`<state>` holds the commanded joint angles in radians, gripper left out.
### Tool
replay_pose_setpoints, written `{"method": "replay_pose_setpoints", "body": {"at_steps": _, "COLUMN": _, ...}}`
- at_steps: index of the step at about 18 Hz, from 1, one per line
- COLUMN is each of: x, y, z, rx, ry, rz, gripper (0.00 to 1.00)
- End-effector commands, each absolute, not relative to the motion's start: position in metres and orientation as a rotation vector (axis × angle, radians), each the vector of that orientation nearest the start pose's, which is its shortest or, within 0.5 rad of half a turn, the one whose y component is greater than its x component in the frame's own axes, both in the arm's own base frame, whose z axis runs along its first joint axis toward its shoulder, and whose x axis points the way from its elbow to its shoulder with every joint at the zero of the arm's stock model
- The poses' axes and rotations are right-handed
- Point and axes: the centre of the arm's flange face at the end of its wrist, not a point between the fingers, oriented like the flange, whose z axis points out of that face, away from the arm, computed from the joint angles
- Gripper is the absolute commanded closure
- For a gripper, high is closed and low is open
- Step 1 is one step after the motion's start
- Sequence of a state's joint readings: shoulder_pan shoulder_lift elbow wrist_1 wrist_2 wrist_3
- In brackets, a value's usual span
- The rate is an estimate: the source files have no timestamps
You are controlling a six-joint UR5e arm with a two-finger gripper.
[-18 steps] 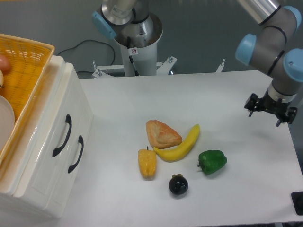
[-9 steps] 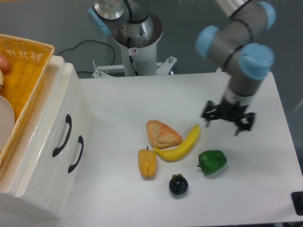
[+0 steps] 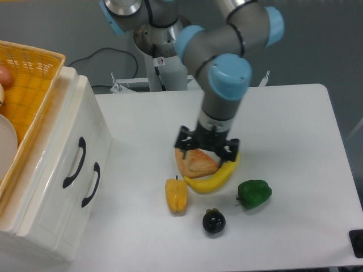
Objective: Slide the top white drawer open
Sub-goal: 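Move the open gripper across the table to the upper drawer handle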
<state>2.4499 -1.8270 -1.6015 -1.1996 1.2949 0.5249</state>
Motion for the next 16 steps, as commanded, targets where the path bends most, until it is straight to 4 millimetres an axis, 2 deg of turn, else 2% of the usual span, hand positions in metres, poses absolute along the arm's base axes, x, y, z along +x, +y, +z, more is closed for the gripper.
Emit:
{"method": "replay_pose_setpoints", "body": {"at_steps": 5, "x": -0.308, "y": 0.530, "z": 0.377, "rx": -2.833, "ry": -0.554, "rz": -0.297, "gripper": 0.00}}
{"method": "replay_pose_setpoints", "body": {"at_steps": 13, "x": -0.272, "y": 0.551, "z": 0.380, "rx": -2.795, "ry": -0.609, "rz": -0.407, "gripper": 0.00}}
{"method": "replay_pose_setpoints", "body": {"at_steps": 16, "x": -0.268, "y": 0.553, "z": 0.383, "rx": -2.783, "ry": -0.621, "rz": -0.425, "gripper": 0.00}}
